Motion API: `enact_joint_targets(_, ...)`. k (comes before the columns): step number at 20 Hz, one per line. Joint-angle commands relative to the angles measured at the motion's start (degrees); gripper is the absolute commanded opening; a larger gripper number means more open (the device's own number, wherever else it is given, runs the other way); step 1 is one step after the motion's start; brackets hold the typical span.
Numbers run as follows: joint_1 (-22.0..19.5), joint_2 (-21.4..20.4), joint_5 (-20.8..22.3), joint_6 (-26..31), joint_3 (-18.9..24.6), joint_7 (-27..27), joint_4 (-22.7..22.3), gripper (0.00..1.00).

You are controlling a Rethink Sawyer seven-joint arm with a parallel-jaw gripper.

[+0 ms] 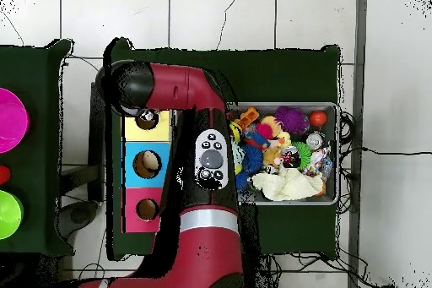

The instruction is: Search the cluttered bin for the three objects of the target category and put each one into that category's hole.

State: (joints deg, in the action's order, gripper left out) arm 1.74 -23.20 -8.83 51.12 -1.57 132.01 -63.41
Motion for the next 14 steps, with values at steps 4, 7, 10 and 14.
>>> enact_joint_targets(4,-0.7,0.8,-3.6,19.0,-0.4,13.3,-3.7,0.0)
enact_joint_targets(7,-0.9,0.7,-3.2,18.7,-0.6,12.3,-4.0,0.0)
enact_joint_targets(10,-0.3,2.7,-2.2,12.8,-0.7,11.5,-6.5,0.0)
enact_joint_targets(14,1.6,5.7,-1.0,3.5,-1.1,12.4,-9.2,0.0)
